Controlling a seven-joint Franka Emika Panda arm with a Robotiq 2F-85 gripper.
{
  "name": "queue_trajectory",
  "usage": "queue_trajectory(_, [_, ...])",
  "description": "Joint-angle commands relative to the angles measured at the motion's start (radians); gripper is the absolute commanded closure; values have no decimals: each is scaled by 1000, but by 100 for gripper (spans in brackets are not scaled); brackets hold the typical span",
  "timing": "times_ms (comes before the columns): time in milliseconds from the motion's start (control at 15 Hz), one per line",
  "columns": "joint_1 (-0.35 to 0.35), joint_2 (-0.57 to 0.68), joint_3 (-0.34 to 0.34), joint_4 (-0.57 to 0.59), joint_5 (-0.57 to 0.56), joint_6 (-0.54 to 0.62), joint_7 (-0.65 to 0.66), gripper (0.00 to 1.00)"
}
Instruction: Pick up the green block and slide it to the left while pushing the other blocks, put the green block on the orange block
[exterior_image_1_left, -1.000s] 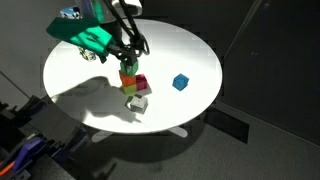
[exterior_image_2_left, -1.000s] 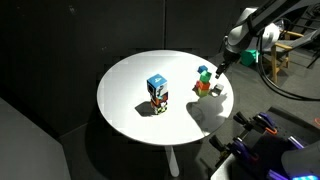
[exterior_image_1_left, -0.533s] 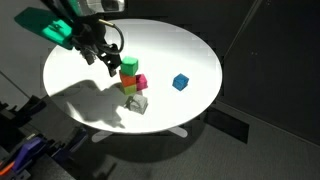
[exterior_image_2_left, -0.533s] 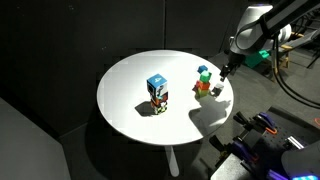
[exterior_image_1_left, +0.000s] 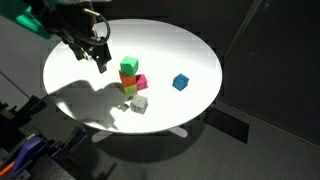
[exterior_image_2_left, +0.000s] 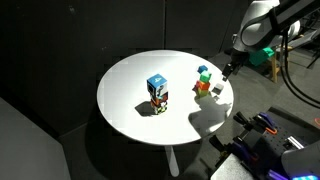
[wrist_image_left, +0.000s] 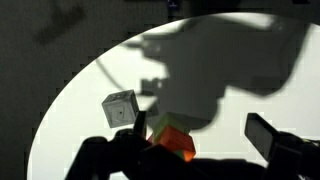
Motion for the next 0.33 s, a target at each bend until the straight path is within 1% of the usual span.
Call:
queue_trajectory(0, [17, 1, -16, 1, -1, -2, 2, 0])
queue_trajectory(267, [17, 8, -16, 1, -1, -2, 1, 0])
